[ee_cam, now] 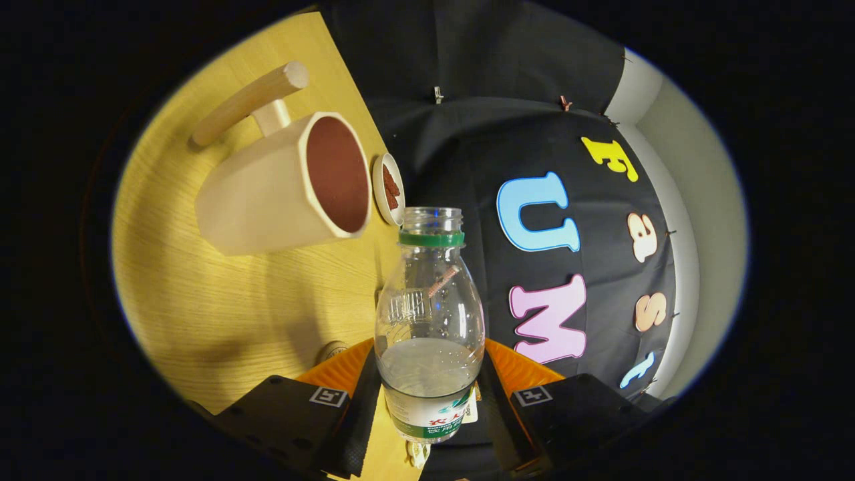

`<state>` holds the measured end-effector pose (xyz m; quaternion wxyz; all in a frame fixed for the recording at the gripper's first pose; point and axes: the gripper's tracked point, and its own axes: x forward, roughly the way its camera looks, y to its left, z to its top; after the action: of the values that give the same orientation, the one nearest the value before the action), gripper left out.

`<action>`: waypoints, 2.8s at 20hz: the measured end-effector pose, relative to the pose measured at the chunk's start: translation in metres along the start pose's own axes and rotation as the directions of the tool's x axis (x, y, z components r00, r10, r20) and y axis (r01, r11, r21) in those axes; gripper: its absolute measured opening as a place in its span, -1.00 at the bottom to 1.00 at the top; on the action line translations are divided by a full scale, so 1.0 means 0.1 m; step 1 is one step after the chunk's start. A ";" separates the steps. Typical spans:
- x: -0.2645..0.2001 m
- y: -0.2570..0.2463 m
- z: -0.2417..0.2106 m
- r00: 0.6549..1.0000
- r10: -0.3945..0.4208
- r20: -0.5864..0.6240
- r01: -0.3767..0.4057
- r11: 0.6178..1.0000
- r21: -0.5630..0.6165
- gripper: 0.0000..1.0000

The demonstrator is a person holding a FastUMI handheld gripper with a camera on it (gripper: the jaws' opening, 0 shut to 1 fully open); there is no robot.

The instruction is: Take the bottle from table, then pour the juice into the cup, finally place the bottle on the coaster

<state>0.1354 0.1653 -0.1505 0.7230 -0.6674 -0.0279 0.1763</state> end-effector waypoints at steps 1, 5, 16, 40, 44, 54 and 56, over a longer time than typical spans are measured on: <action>0.00 0.02 0.01 1.000 0.001 0.003 -0.001 1.000 -0.010 0.49; 0.02 0.06 0.07 1.000 0.007 0.019 -0.005 0.995 -0.097 0.49; 0.12 -0.06 0.18 0.997 -0.031 0.069 0.049 0.956 -0.291 0.49; 0.13 -0.11 0.24 0.996 -0.031 0.084 0.062 0.914 -0.402 0.49; 0.13 -0.13 0.27 0.995 -0.039 0.096 0.076 0.907 -0.415 0.49; 0.10 -0.17 0.42 0.989 -0.054 0.135 0.115 0.858 -0.501 0.48; 0.17 -0.19 0.46 0.988 -0.056 0.144 0.124 0.844 -0.522 0.48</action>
<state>0.1430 0.2134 -0.1306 0.5154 -0.8266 -0.1511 0.1683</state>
